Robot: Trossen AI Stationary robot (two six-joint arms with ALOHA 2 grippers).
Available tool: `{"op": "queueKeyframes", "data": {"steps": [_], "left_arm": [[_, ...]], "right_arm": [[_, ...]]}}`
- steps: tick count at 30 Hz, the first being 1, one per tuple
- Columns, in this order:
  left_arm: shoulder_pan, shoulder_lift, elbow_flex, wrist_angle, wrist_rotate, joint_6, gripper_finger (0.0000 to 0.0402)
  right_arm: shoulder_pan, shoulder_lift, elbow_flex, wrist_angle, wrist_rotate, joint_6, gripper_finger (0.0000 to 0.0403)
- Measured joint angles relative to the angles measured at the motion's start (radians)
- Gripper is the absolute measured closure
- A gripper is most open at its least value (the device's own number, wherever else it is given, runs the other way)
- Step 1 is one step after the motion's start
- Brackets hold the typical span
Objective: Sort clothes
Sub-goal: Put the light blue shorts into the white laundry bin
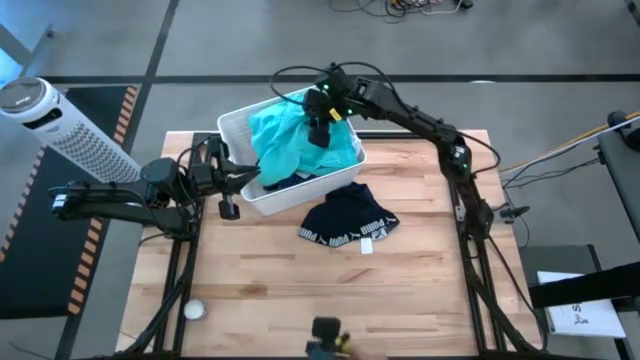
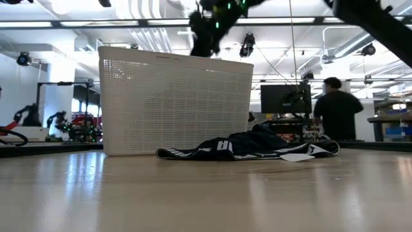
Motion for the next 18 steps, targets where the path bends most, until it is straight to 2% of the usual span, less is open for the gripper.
{"op": "queueKeyframes", "data": {"steps": [1,3,4,12,18], "left_arm": [[0.0,0.0,0.0,0.0,0.0,0.0,0.0381],[0.0,0.0,0.0,-0.001,0.0,0.0,0.0381],[0.0,0.0,0.0,-0.002,0.0,0.0,0.0381],[0.0,0.0,0.0,-0.017,0.0,-0.004,0.0381],[0.0,0.0,0.0,-0.025,0.0,-0.004,0.0381]], "right_arm": [[-0.013,0.023,0.0,-0.009,-0.022,0.003,0.0372],[-0.028,0.069,0.0,-0.035,-0.047,-0.016,0.0393],[-0.029,0.085,0.002,-0.031,-0.025,-0.024,0.0392],[-0.005,0.221,-0.009,-0.103,-0.082,-0.042,0.04],[0.011,0.184,0.004,-0.116,-0.113,-0.047,0.0402]]}}
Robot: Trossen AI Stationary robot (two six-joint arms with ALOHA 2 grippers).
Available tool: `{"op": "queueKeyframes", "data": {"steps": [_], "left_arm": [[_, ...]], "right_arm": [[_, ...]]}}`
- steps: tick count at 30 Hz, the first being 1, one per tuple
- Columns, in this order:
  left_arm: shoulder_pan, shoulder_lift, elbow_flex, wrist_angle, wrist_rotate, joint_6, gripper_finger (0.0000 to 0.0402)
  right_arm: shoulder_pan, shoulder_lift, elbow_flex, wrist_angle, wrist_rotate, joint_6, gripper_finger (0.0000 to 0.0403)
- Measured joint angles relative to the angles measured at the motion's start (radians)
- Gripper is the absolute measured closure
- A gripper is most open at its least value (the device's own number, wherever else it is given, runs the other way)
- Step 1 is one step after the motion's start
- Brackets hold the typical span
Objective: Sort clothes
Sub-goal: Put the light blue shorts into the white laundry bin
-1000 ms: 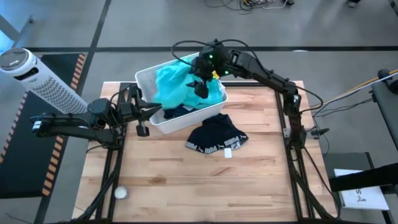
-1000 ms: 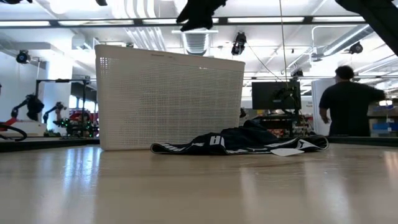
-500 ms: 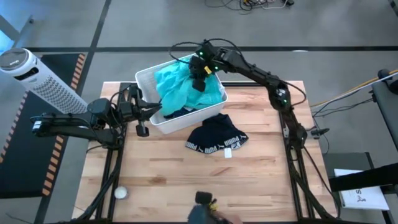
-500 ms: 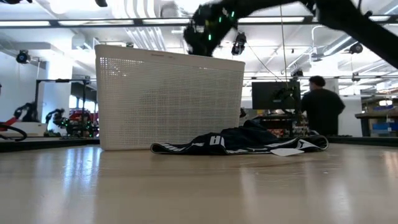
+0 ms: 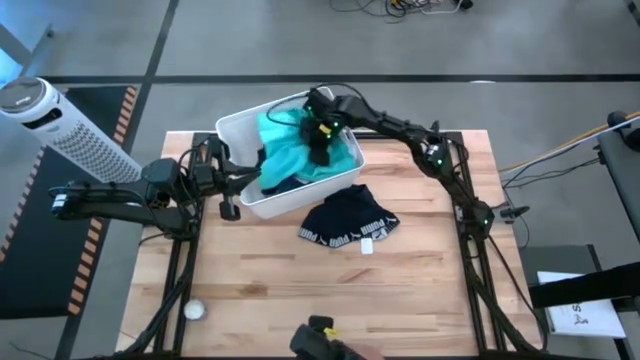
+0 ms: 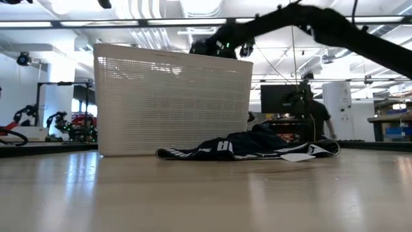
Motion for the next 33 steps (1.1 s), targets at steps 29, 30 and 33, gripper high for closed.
{"op": "queueKeyframes", "data": {"steps": [29,30,33], "left_arm": [[0.0,0.0,0.0,-0.004,0.0,-0.004,0.0381],[0.0,0.0,0.0,-0.005,0.0,-0.005,0.0381],[0.0,-0.001,0.0,-0.005,0.0,-0.008,0.0381]], "right_arm": [[0.102,-0.371,-0.003,-0.021,0.018,-0.136,0.0403],[0.112,-0.4,-0.003,-0.022,0.017,-0.143,0.0403],[0.138,-0.48,-0.008,-0.068,0.016,-0.174,0.0403]]}}
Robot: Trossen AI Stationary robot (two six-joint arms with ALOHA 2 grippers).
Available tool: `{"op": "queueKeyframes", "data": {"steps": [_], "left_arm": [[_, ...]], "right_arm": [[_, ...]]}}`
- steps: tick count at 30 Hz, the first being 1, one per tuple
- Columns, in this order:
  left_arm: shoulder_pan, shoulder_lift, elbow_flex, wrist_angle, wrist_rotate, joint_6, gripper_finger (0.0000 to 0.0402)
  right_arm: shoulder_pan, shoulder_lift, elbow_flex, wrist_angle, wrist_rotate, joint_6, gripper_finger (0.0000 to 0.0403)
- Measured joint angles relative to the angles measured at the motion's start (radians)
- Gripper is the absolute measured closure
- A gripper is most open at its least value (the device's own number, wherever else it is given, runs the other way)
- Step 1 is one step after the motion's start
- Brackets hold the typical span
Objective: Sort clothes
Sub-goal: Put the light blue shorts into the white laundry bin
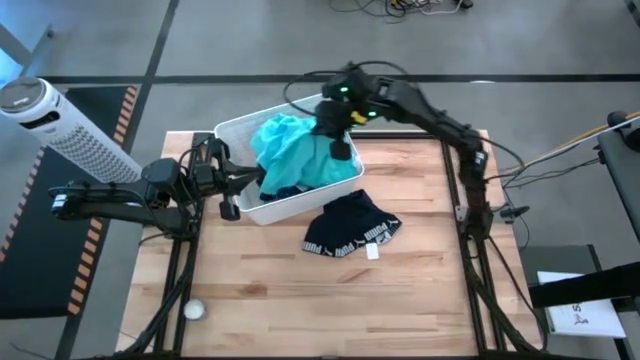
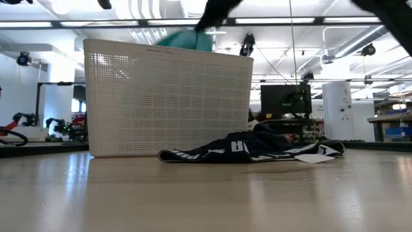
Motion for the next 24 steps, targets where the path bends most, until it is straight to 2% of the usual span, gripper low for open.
{"op": "queueKeyframes", "data": {"steps": [3,7,10,15,19,24], "left_arm": [[0.0,0.0,0.0,0.0,0.0,0.0,0.0381],[0.0,0.0,0.0,0.0,0.0,0.003,0.0381],[0.0,0.0,0.0,0.0,0.0,0.003,0.0381],[0.0,0.0,0.0,0.0,0.0,0.001,0.0381],[0.0,0.0,0.0,0.0,0.0,-0.004,0.0381],[0.0,0.003,0.0,0.0,0.0,-0.004,0.0381]], "right_arm": [[0.02,-0.07,-0.034,-0.039,-0.001,-0.005,0.0403],[0.029,-0.168,-0.19,0.022,0.0,-0.003,0.0403],[0.025,-0.212,-0.352,0.182,0.021,0.017,0.0403],[0.005,-0.205,-0.577,0.57,0.085,0.032,0.0403],[-0.006,-0.146,-0.609,0.666,0.071,0.106,0.0403],[-0.004,-0.067,-0.579,0.602,0.071,0.137,0.0388]]}}
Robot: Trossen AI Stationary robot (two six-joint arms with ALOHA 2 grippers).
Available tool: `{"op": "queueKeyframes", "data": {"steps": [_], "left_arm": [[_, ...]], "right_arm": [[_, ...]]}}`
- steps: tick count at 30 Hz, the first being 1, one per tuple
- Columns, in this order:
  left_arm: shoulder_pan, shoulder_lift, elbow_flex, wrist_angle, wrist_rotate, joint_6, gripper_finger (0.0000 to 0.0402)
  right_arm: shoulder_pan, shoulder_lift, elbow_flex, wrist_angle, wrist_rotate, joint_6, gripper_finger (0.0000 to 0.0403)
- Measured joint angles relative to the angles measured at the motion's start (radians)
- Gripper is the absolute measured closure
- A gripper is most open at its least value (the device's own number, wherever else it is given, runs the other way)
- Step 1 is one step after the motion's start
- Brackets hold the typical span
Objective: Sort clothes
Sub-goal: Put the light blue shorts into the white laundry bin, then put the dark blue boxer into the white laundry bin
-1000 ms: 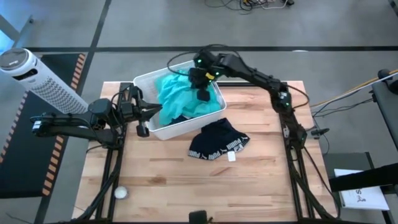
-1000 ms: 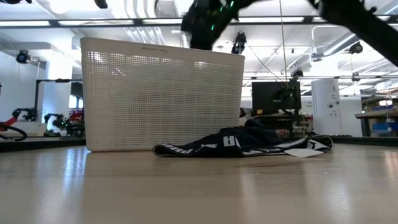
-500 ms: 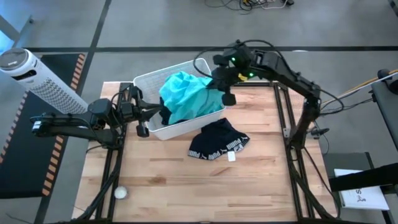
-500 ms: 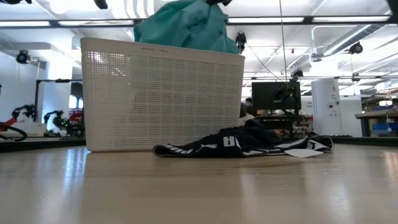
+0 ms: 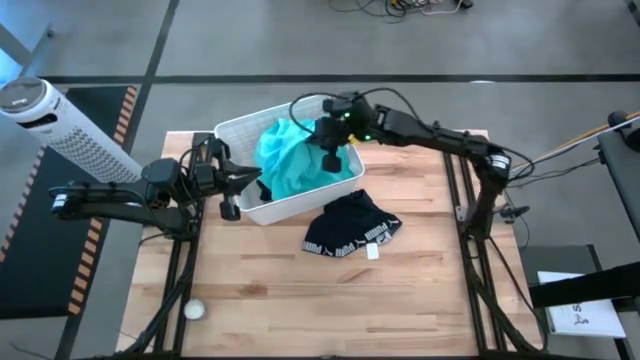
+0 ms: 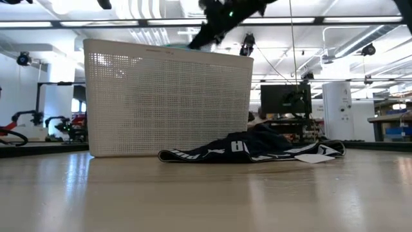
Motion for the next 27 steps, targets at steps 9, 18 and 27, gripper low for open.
{"op": "queueKeyframes", "data": {"steps": [9,18,27], "left_arm": [[0.0,0.027,0.0,-0.001,0.0,0.0,0.0381],[0.0,0.027,0.0,-0.002,0.0,0.005,0.0381],[0.0,0.016,0.0,-0.027,-0.001,0.01,0.0381]], "right_arm": [[0.024,0.074,0.14,-0.106,0.055,0.009,0.0261],[0.047,0.054,0.315,-0.381,0.053,-0.036,0.0233],[0.057,-0.129,0.097,-0.469,0.053,-0.039,0.0392]]}}
